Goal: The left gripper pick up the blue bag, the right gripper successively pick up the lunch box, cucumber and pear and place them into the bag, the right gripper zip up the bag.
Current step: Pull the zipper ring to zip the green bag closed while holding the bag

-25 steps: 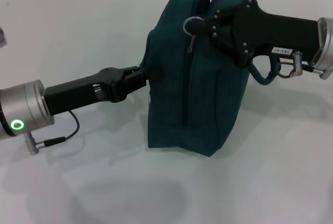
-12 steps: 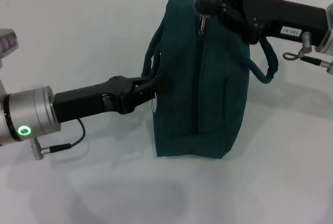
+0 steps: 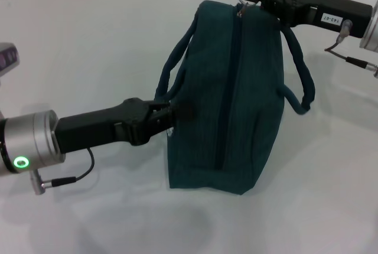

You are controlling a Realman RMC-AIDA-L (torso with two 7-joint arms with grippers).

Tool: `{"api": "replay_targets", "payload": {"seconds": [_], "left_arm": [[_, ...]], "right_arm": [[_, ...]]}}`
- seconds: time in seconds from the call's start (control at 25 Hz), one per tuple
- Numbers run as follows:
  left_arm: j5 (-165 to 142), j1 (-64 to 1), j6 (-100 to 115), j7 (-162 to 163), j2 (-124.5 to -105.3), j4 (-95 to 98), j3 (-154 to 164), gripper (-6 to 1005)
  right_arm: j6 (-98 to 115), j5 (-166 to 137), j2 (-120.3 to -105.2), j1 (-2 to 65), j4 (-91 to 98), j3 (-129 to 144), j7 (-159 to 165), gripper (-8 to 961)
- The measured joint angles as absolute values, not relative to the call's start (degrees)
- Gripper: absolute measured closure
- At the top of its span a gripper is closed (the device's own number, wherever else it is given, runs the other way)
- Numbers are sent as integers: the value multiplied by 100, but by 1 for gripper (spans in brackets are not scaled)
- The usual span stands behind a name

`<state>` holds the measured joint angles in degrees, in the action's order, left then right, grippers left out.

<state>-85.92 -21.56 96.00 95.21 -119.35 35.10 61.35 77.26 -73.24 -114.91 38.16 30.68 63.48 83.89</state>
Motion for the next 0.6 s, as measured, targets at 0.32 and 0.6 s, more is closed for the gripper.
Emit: {"api": "replay_targets", "payload": {"seconds": [0.32,0.6], "left_arm": [[-8549,-1951,9825,9492,-11894,3481,6089,948],[-8560,-1930,9794,9538,-11877,3440,6073,948]], "right_arm": [[7006,-7357,-11518,3815,3013,6379,8359,934],[6970,-7376,-11528,3826,2953,6396,8354,934]]}}
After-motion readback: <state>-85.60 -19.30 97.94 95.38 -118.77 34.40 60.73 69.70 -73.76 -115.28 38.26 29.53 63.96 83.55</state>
